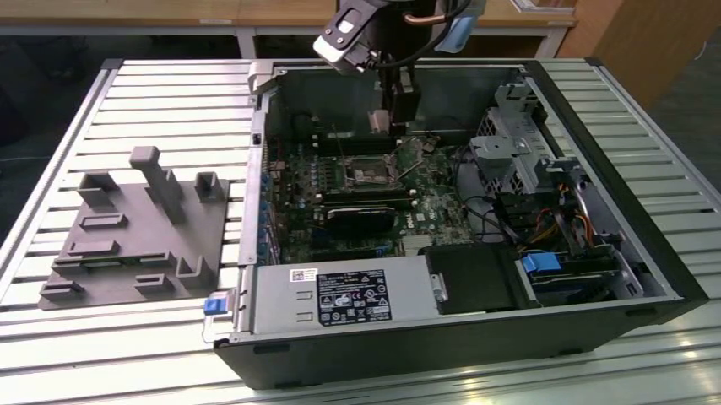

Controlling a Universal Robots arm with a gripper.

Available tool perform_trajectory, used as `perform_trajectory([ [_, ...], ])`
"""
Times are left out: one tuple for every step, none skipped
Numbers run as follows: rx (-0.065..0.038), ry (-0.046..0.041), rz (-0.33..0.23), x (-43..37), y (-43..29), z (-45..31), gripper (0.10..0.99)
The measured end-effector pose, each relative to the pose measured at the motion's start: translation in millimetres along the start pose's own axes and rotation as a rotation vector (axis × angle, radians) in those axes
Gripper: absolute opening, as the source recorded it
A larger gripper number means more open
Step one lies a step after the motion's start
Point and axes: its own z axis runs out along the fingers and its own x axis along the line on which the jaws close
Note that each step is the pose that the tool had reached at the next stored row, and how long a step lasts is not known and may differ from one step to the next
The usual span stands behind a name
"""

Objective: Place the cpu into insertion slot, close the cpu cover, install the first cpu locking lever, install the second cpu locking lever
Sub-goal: 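Place the cpu into insertion slot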

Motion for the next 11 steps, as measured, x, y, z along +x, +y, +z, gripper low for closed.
perform_trajectory([
  [0.001,-0.0002,0.0,0.0,-0.1,0.8,0.537],
  [0.003,0.0,0.0,0.0,-0.1,1.8,0.537],
  [0.005,0.0,0.001,0.0,-0.2,3.0,0.537],
  [0.005,-0.0003,0.001,0.0,-0.4,4.4,0.537],
  [0.005,-0.0003,0.001,-0.1,-0.5,5.6,0.537],
  [0.005,-0.0004,0.001,-0.1,-0.5,6.7,0.537],
  [0.005,-0.0011,0.001,-0.1,-0.6,7.9,0.537],
  [0.006,-0.0017,0.001,-0.1,-0.7,9.2,0.537],
  [0.005,-0.0016,0.001,-0.1,-0.8,10.1,0.537],
  [0.005,-0.0012,0.001,-0.1,-0.9,10.6,0.537],
  [0.005,0.0066,0.002,-0.2,-0.9,10.9,0.537],
])
